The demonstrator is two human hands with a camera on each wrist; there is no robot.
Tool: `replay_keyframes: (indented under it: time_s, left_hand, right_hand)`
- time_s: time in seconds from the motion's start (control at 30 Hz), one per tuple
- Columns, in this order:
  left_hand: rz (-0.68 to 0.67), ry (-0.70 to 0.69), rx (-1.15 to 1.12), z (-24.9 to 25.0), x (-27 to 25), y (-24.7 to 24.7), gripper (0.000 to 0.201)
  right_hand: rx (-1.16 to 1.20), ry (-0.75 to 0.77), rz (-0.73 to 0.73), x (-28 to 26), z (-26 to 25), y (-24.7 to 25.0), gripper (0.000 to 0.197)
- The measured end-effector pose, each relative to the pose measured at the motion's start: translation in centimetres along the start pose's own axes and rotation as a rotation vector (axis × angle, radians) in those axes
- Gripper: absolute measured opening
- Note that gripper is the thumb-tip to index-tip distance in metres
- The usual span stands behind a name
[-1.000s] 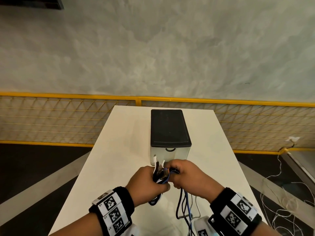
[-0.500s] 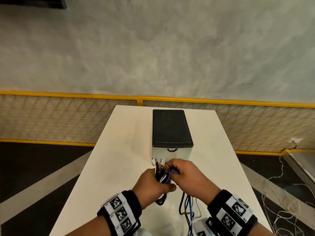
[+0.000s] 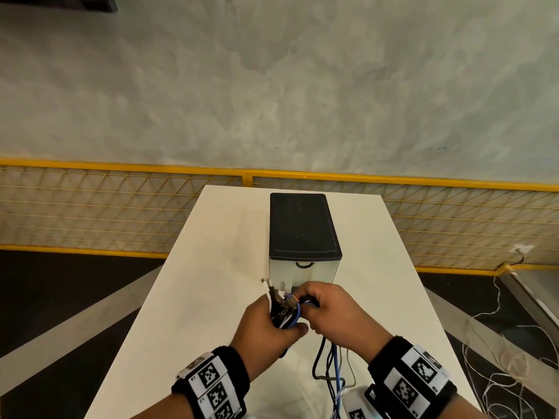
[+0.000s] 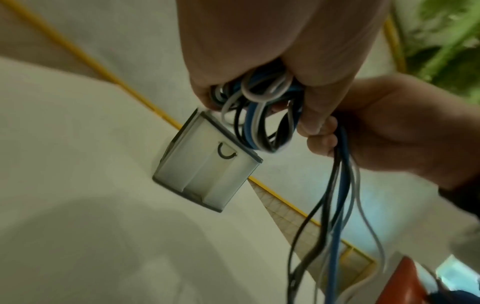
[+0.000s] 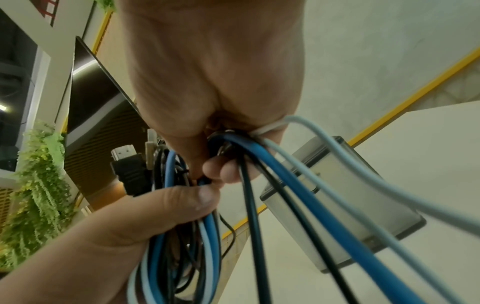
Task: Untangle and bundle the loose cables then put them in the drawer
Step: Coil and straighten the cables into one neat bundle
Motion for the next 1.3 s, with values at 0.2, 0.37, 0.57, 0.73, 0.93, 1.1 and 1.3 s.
replay_keyframes:
  time_s: [0.2, 0.37, 0.57, 0.73, 0.93, 1.1, 1.3]
  left_hand:
    - [-0.14, 0.064, 0.155, -0.6, 0.9, -0.7, 0.022]
    - [-0.263, 0.141, -0.177, -0.8, 0.5, -2.2, 0.003]
    - [-0.201, 0.107, -0.331, 0.5, 1.2, -1.5, 0.016]
    - [-0.049, 0.134, -0.505, 0.4, 2.4, 0.6, 0.048]
    - [-0.004, 0.151, -0.516, 1.0, 2.5, -0.2, 0.032]
    - [-0.054, 0.113, -0.478, 2.2, 2.7, -0.6, 0.007]
    - [-0.11, 0.248, -0.664, 1.6, 2.7, -1.2, 0.015]
  right_hand:
    - [-0.052, 0.035, -0.016, -0.2, -0.8, -0.5, 0.022]
    - [0.22, 0.002, 0.085, -0.3, 0.4, 0.2, 0.028]
    - [0.376, 0.009, 0.144, -1.1, 1.2, 1.2, 0.042]
    - [0.551, 0.0, -0.099, -2.3, 2.2, -1.7, 0.043]
    - [0.479, 0.059, 0.0, -1.6, 0.9, -1.9, 0.041]
    - [0.2, 0.082, 0.011, -1.4, -1.2, -2.3, 0.066]
    - [0.218, 0.11, -0.138, -1.4, -2.9, -3.4, 0.065]
Point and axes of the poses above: each hand's wrist, its own x-axis towards the middle knuckle, its own y-axis out of the back of the hand, z = x × y, the point moved 10 cm from there along x, towards the middle knuckle, and after that the axes turned 11 degrees about -z, right-handed, at the moved point
